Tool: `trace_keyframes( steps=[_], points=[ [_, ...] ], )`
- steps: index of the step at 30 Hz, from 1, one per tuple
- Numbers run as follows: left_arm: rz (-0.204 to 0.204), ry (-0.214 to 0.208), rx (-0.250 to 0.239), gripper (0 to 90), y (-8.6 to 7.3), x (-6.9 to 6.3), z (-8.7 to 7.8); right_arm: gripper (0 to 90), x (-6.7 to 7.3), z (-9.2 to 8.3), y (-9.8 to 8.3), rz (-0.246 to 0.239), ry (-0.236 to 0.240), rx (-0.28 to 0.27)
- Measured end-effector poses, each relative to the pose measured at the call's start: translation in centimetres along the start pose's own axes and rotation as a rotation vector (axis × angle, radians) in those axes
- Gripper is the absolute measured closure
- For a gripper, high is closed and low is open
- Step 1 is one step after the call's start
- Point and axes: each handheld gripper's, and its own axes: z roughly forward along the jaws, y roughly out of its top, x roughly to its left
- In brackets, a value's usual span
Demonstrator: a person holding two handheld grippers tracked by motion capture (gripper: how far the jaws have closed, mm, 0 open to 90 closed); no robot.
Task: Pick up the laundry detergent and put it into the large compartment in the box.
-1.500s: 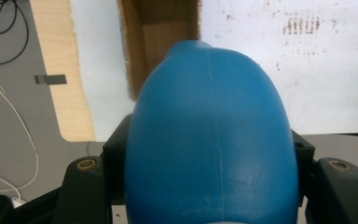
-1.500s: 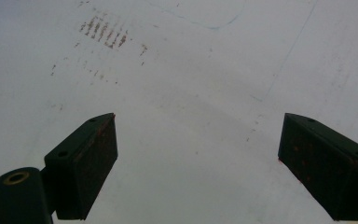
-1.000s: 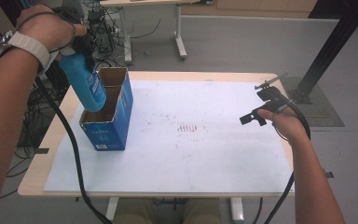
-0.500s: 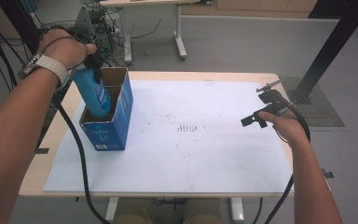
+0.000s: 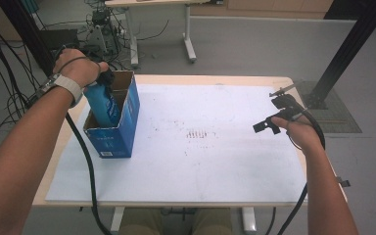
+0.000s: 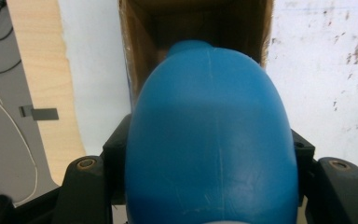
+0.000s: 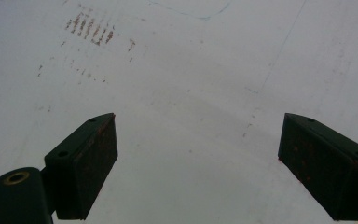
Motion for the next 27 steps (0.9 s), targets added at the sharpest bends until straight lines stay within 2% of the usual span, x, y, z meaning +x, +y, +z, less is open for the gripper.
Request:
trace_keyframes(
  steps=[5, 8, 13, 27],
  points=[
    [0.009, 0.019, 0.001, 39.5, 0.2, -0.3, 1.6, 11.6, -0.1, 0.3, -0.1, 0.009, 0.002, 0.005],
    [0.011, 0.024, 0.004, 39.5, 0.3, -0.4, 2.2, 11.6, -0.2, 0.5, -0.2, 0.012, 0.002, 0.009],
    [0.030, 0.024, 0.010, 39.5, 0.3, -0.8, 4.0, 11.6, -0.1, 0.7, -0.3, 0.014, 0.001, 0.010],
    [0.043, 0.022, 0.025, 39.4, 0.7, -1.0, 6.5, 11.6, -0.3, 1.2, -0.6, 0.018, 0.008, 0.017]
  ],
)
